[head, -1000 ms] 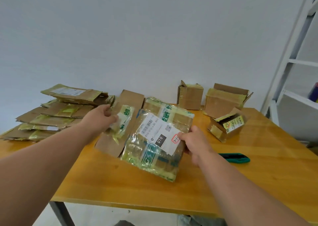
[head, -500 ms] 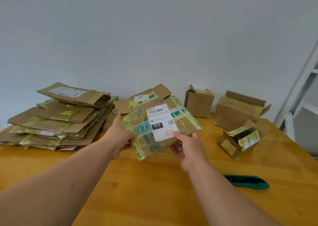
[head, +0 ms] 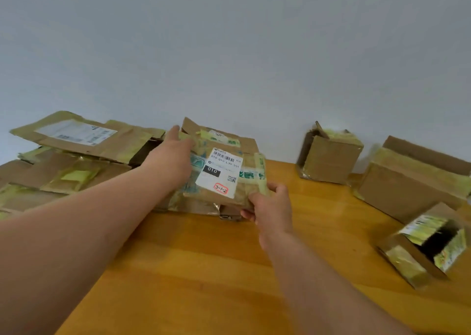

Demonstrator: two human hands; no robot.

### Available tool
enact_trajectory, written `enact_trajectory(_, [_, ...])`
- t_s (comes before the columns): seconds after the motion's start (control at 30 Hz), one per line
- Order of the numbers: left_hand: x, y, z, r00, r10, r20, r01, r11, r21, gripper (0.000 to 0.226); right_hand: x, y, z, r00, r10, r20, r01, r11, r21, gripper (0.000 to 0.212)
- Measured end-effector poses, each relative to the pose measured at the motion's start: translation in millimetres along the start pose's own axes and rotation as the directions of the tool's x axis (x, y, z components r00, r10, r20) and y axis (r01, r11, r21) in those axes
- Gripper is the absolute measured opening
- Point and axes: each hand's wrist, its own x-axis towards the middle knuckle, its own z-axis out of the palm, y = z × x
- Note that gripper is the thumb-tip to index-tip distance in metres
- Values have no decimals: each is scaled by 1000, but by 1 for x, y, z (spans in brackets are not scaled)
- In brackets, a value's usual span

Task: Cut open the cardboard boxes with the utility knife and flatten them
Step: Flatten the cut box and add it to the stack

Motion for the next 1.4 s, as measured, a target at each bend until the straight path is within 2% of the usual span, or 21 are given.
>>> enact_trajectory(0.07, [15,-4,6,998,30,47,-36,988,150,50,11,3,10,996,-87,-10,84,982,-169,28])
enact_trajectory(0.13, [24,-10,19,991,5,133,-43,958,284,45,19,8,17,985,-173,30,171,907,-385,27])
enact_trajectory(0.17, [27,-13,28,980,-13,196,-54,941,335,47,22,11,19,975,-215,57,210,811,-546,24])
enact_trajectory(0.2, [28,-15,38,966,-23,257,-70,936,346,52,23,14,20,965,-249,78,230,671,-705,22])
enact_trajectory(0.27, [28,-19,62,939,-14,343,-79,963,257,71,26,21,19,938,-335,87,228,409,-883,30])
enact_trajectory(0.33, [26,-22,83,930,8,368,-81,979,185,85,27,27,16,903,-394,170,302,303,-904,49])
enact_trajectory(0.37, [23,-24,91,930,8,367,-80,980,182,88,28,29,14,883,-392,260,376,256,-891,53])
enact_trajectory(0.43, [19,-24,100,933,3,360,-77,978,192,90,29,33,12,843,-304,444,498,129,-857,46])
enact_trajectory(0.47, [17,-24,102,934,1,357,-77,977,198,88,29,35,11,840,-240,487,519,94,-849,43])
enact_trajectory(0.57, [17,-22,102,940,1,342,-64,983,173,86,33,33,10,857,-122,500,511,82,-856,46])
enact_trajectory(0.67, [13,-17,97,961,-5,278,-53,979,199,80,31,30,2,849,-76,524,529,99,-843,49])
enact_trajectory(0.77, [-1,-5,88,992,77,97,-103,950,295,63,22,27,-18,843,-200,499,532,168,-830,47])
enact_trajectory(0.83, [-12,7,82,992,127,24,-129,957,261,51,13,20,-36,842,-277,464,518,172,-838,42])
enact_trajectory(0.97, [-31,44,71,987,162,24,-164,974,155,49,-2,-1,-80,843,-374,386,462,138,-876,34])
enact_trajectory(1.13, [-54,97,62,969,246,29,-248,962,111,53,-24,-26,-145,814,-526,245,323,60,-945,29])
enact_trajectory(1.23, [-71,125,65,953,299,36,-302,948,105,53,-36,-30,-182,775,-620,127,197,46,-979,36])
enact_trajectory(1.33, [-87,148,70,944,324,64,-329,937,118,56,-47,-27,-214,791,-611,18,78,73,-994,49])
enact_trajectory(1.4, [-96,158,73,941,329,77,-336,934,124,57,-52,-22,-231,814,-580,-29,29,91,-995,47])
